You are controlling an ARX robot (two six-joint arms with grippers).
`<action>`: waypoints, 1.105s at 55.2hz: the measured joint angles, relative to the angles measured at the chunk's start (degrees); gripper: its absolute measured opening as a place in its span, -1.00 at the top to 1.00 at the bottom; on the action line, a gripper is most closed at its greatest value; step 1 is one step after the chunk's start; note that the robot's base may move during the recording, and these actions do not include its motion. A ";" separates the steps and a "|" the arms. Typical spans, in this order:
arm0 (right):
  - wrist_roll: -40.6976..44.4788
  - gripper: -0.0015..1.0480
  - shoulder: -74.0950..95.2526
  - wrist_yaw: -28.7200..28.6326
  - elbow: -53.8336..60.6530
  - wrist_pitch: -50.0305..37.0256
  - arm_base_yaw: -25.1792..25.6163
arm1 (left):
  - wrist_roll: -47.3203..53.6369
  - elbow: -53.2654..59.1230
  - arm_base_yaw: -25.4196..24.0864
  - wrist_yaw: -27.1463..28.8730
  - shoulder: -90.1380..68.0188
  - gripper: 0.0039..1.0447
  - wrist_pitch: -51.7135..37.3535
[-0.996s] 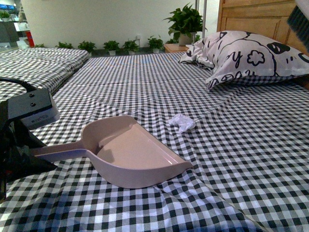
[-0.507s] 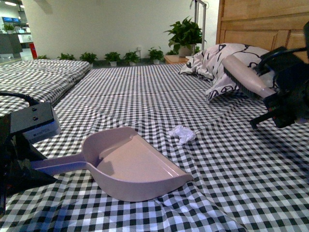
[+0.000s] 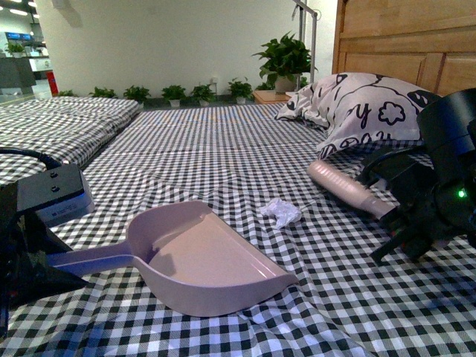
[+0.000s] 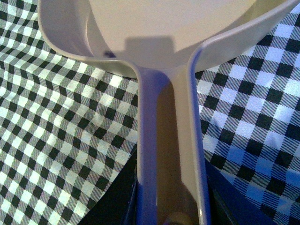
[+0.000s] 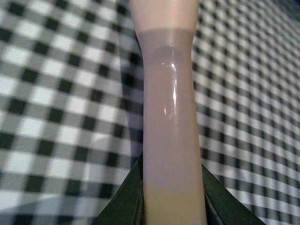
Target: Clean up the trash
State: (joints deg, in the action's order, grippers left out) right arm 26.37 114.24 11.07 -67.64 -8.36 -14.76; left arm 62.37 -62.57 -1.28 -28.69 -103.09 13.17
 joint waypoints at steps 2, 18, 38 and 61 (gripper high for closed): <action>0.00 0.63 -0.44 -2.25 0.92 1.16 -0.57 | 0.00 0.00 0.00 0.00 0.00 0.48 0.00; -0.24 0.63 -10.19 -19.98 6.60 11.15 -2.78 | 0.00 0.00 0.00 0.00 0.00 0.48 0.00; -5.22 0.63 -26.23 -39.45 7.06 21.53 -0.90 | 0.00 0.00 0.00 0.00 0.00 0.48 0.00; -5.18 0.63 -17.90 -18.75 7.96 7.67 5.79 | 0.00 0.00 0.00 0.00 0.00 0.48 0.00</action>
State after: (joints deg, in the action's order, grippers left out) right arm 21.19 96.33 -7.68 -59.68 -0.69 -8.97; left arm 62.37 -62.57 -1.28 -28.69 -103.09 13.17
